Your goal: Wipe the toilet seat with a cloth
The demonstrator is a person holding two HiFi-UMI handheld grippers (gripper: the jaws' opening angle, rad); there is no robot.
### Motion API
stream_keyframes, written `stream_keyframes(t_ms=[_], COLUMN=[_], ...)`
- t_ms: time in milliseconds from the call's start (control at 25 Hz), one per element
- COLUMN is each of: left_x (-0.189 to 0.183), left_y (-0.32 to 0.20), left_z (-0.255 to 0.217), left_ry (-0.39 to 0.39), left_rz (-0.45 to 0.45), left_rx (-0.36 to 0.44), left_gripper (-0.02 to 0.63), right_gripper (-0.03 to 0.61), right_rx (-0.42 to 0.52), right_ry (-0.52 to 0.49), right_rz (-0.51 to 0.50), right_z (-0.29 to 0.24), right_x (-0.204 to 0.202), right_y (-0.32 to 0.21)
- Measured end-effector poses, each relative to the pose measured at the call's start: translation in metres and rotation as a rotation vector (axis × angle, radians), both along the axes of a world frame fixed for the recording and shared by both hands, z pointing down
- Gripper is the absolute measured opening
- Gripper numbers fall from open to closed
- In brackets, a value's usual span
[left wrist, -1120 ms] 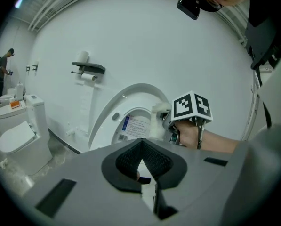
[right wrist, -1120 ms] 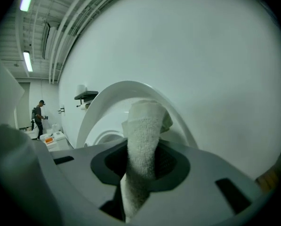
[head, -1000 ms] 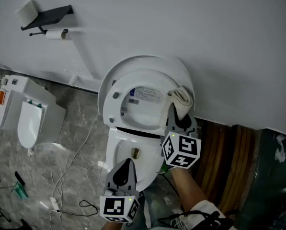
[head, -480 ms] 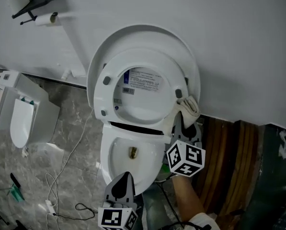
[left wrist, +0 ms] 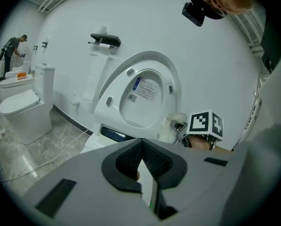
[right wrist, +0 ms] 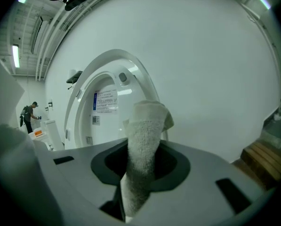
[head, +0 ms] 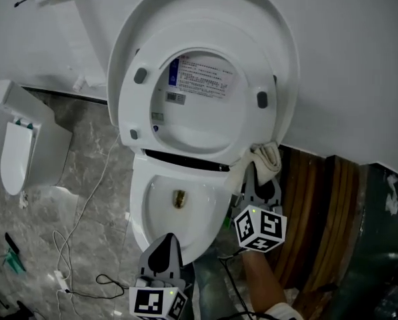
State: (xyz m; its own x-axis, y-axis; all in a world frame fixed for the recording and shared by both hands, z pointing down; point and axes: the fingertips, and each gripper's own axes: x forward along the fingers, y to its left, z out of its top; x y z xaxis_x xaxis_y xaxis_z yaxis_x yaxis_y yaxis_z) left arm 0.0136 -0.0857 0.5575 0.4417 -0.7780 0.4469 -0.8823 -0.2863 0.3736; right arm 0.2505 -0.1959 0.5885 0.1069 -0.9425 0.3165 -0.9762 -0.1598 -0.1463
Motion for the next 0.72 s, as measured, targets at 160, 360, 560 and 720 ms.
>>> stream_keyframes(t_ms=[160, 360, 560, 720], left_x=[-0.012, -0.030, -0.055, -0.081], left_y=[0.005, 0.002, -0.006, -0.008], left_z=[0.017, 0.029, 0.031, 0.033], left_ry=[0.005, -0.003, 0.008, 0.022], left_rz=[-0.014, -0.030, -0.077, -0.129], left_rx=[-0.028, -0.035, -0.027, -0.035], left_gripper=[0.000, 0.002, 0.000, 0.000], right_gripper=[0.089, 0.089, 0.089, 0.089], right_rx=[-0.068, -0.089, -0.105, -0.138], right_ry=[-0.002, 0.050, 0.092, 0.108], right_rz=[-0.009, -0.075, -0.158, -0.238], right_z=[0.037, 0.064, 0.080, 0.093], right_x=[-0.010, -0.040, -0.082, -0.126], right_y=[0.013, 0.006, -0.012, -0.026])
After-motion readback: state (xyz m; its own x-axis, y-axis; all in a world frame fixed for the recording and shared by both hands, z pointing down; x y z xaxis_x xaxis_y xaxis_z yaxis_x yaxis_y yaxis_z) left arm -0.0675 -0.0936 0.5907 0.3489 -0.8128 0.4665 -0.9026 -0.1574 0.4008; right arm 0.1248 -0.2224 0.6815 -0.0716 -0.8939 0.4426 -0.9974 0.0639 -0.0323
